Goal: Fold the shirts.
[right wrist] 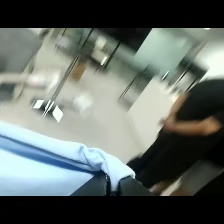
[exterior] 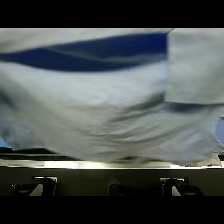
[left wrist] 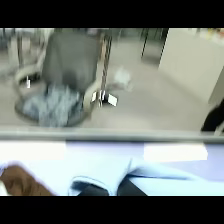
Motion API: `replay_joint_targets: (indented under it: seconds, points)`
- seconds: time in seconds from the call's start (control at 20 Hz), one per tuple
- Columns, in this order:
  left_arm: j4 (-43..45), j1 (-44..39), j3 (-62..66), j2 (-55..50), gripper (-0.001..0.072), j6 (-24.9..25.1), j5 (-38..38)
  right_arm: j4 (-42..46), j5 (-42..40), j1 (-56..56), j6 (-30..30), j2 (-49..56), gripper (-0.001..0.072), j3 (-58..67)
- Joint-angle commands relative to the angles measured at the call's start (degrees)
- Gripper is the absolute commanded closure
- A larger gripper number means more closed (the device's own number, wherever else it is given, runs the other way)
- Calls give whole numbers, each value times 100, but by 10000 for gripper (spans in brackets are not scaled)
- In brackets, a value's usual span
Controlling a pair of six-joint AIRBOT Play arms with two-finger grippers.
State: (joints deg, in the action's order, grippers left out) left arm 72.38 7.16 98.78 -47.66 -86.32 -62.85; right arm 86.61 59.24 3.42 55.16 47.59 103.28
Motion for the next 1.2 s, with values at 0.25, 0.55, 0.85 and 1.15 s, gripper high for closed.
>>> replay_joint_targets:
  seconds: [0.25, 0.55, 0.85, 1.15]
  points:
    - [221, -11, -1635, -3209, 677, -24, -435, -780, 809, -4, 496, 4210, 666, -55]
    - [-330, -11, -1633, -4813, 673, -26, -380, -2520, 278, -4, 1113, 5770, 665, -52]
    - [-173, 413, -1110, -4688, 179, 284, -1810, -2374, 1167, 483, 472, 5200, 138, -50]
    - [-184, 1307, -3600, -3320, 189, 431, -2142, -1270, 4146, 1508, 31, 4889, 160, -354]
